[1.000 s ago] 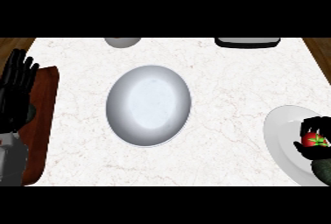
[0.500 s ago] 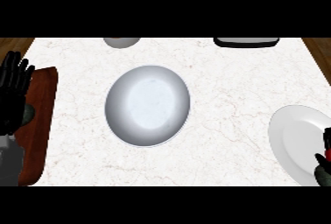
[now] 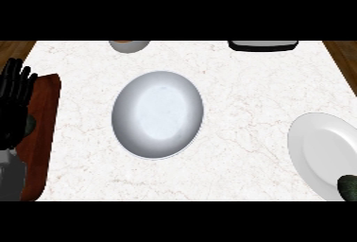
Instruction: Pick the tomato from the plate and place it in the bowl
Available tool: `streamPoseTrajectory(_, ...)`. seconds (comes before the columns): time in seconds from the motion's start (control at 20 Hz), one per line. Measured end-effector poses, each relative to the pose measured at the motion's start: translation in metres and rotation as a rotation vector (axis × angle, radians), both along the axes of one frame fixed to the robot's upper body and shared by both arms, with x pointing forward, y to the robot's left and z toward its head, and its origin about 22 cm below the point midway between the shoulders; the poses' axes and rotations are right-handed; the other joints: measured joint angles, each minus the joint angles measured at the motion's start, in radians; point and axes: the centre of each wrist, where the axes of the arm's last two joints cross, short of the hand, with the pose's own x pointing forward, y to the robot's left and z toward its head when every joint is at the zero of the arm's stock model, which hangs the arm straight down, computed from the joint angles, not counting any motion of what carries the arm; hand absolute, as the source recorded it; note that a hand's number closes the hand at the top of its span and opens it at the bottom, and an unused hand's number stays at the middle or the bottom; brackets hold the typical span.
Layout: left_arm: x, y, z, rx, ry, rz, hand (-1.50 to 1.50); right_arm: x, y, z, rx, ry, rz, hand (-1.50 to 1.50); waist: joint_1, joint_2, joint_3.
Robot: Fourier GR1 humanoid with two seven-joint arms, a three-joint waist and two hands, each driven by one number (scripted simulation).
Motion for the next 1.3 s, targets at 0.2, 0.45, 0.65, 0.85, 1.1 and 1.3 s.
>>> streamPoseTrajectory(0.2,0.004,-0.003,0.0,0.003,-0.008,-0.002,0.0,-0.007,0.019,0.038,0.058,-0.121,0.08,1.5,-0.001,0.0,0.0)
streamPoseTrajectory(0.45,0.005,-0.001,0.0,0.008,-0.005,-0.001,0.0,-0.019,0.054,0.08,0.19,-0.215,0.178,1.5,0.002,0.0,-0.001)
streamPoseTrajectory(0.65,0.01,-0.001,0.0,0.006,-0.004,-0.011,0.0,-0.019,0.082,0.101,0.313,-0.239,0.243,1.5,0.01,0.002,-0.002)
streamPoseTrajectory(0.85,0.011,-0.006,0.002,0.01,-0.004,-0.023,0.0,-0.011,0.116,0.12,0.387,-0.222,0.276,1.5,0.021,0.003,-0.002)
streamPoseTrajectory(1.1,0.01,-0.009,0.001,0.003,-0.007,-0.033,0.0,0.0,0.167,0.142,0.436,-0.184,0.302,1.5,0.03,0.004,-0.002)
streamPoseTrajectory(1.3,0.011,-0.007,-0.001,0.002,-0.006,-0.033,0.0,0.02,0.209,0.147,0.434,-0.143,0.35,1.5,0.035,0.006,-0.002)
